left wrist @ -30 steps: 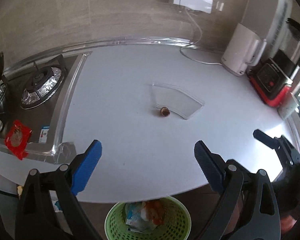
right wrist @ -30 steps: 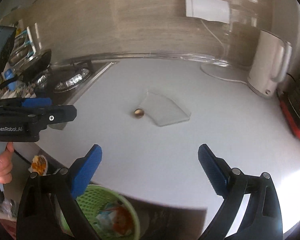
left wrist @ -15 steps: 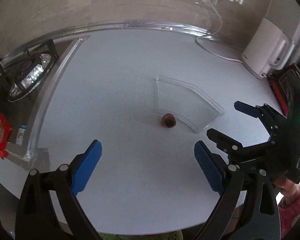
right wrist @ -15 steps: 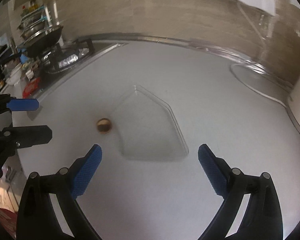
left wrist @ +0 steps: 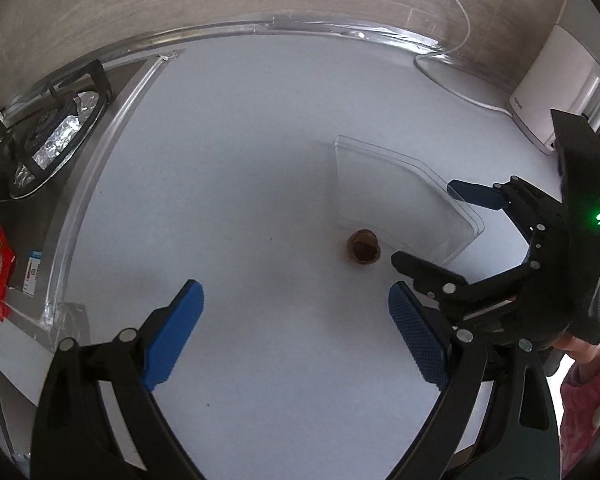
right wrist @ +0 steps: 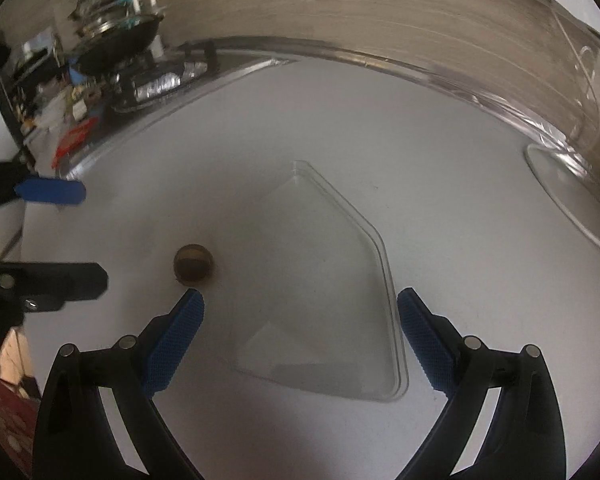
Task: Collect trash
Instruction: 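Grasp the brown nut with the left tool while the right tool grasps the clear plastic tray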
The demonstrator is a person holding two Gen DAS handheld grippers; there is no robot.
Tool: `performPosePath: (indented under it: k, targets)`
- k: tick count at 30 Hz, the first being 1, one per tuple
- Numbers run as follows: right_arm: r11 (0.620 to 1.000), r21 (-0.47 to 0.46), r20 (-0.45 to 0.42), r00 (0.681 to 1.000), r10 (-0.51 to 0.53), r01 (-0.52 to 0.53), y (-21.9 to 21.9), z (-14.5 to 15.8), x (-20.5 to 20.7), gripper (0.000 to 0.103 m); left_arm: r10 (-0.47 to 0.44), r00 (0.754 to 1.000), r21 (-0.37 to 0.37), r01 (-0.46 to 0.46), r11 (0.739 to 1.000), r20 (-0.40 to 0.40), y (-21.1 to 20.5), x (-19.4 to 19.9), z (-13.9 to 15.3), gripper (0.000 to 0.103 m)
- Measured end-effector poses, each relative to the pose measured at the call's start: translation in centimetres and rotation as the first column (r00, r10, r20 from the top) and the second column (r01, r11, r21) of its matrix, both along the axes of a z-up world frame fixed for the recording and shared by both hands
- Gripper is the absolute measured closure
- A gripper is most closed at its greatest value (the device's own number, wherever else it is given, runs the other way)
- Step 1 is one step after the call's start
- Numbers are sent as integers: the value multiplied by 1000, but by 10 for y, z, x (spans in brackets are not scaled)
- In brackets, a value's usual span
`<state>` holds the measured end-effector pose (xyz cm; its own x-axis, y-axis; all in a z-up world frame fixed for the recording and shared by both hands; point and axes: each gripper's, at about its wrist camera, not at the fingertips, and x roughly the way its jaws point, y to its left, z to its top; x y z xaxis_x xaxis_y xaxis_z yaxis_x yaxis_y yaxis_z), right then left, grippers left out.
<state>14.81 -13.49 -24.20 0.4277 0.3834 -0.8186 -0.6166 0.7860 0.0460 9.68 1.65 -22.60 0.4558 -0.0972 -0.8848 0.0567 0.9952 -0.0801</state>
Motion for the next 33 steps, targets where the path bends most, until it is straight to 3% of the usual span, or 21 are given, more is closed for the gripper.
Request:
performPosePath:
  k: [5,9,18,27,30,32,33]
  targets:
    - [999,-45,-7,1000,22,-22,4,-3,5,8,-6,1000,2,6,1000,3,-1,4,0,14]
    - [998,-62,-22,1000,9,-10,0,-1,9,19,-17,1000,1,17,1000,-2,-5,8,-3,14]
    - [990,-80,-67,991,-117,112,-32,2,-2,19,-100,995,29,100,995,-7,-33,20,-19,14]
    - [960,-36,-115,953,-280,277,-78,6,-30,19,-123,992,53,124,991,-19,-44,36,-36,31]
    - [950,-27,-125,942,-312,311,-88,7,-37,19,-134,991,56,134,989,-7,-47,40,-33,46]
    - [944,-20,-131,936,-328,328,-91,7,-40,19,-145,989,54,145,988,-3,-50,40,-31,66]
    - [943,-19,-132,934,-332,332,-93,7,-42,19,-149,989,52,149,987,-2,-51,40,-30,71]
